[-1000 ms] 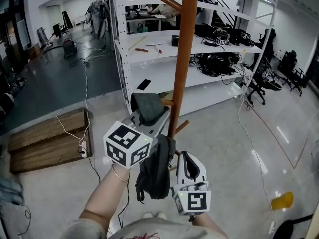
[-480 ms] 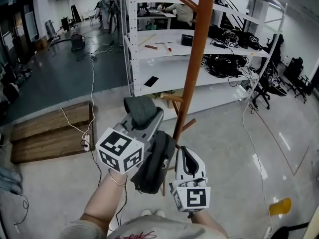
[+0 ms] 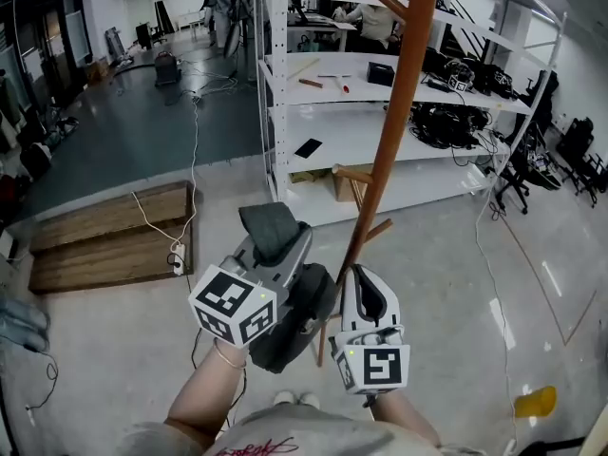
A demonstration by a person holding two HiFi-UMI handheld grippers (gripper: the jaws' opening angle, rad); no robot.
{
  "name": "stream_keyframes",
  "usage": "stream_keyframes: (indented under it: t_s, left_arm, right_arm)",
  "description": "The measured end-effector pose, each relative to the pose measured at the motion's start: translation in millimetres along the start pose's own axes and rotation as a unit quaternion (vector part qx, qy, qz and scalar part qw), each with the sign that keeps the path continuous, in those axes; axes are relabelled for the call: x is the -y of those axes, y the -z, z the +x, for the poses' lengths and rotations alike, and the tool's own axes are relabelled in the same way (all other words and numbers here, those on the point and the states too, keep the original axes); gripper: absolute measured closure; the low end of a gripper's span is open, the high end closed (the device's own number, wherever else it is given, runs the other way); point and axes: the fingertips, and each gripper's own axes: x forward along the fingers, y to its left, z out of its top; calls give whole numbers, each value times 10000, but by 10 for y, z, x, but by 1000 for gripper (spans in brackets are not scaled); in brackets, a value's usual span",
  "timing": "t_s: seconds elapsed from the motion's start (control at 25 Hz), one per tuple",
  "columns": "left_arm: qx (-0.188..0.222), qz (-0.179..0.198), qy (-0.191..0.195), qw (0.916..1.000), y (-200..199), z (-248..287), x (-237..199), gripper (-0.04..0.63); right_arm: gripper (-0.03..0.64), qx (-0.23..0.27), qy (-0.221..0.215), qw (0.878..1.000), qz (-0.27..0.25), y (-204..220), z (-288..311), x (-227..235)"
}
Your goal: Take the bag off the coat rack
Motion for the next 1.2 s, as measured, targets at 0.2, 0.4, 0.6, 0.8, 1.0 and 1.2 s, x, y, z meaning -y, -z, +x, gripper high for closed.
stream_keyframes:
  t_s: [0.2, 0.4, 0.6, 0.8, 1.0, 1.2]
  left_arm:
    - [-68, -61, -135, 9999, 152, -217, 82, 563]
    - [-80, -98, -203, 9997, 305, -404, 180, 563]
    - [-33, -187, -259, 9995, 376, -561, 254, 563]
    - [-6, -234, -352, 9991, 440, -680, 313, 563]
    - [-34, -200, -370, 9991, 465, -709, 372, 563]
    - [-50, -156, -367, 9992, 488, -722, 391, 563]
  right_arm:
    - [598, 39, -121, 9999, 4, -37, -7, -129]
    - [600, 75, -198, 9998, 0, -60, -13, -223]
    - [598, 97, -233, 9997, -6, -86, -43, -297]
    - [598, 121, -295, 9995, 2, -114, -75, -377]
    - [598, 102, -319, 9994, 46, -118, -99, -419]
    - [598, 59, -339, 9994, 51, -86, -119, -448]
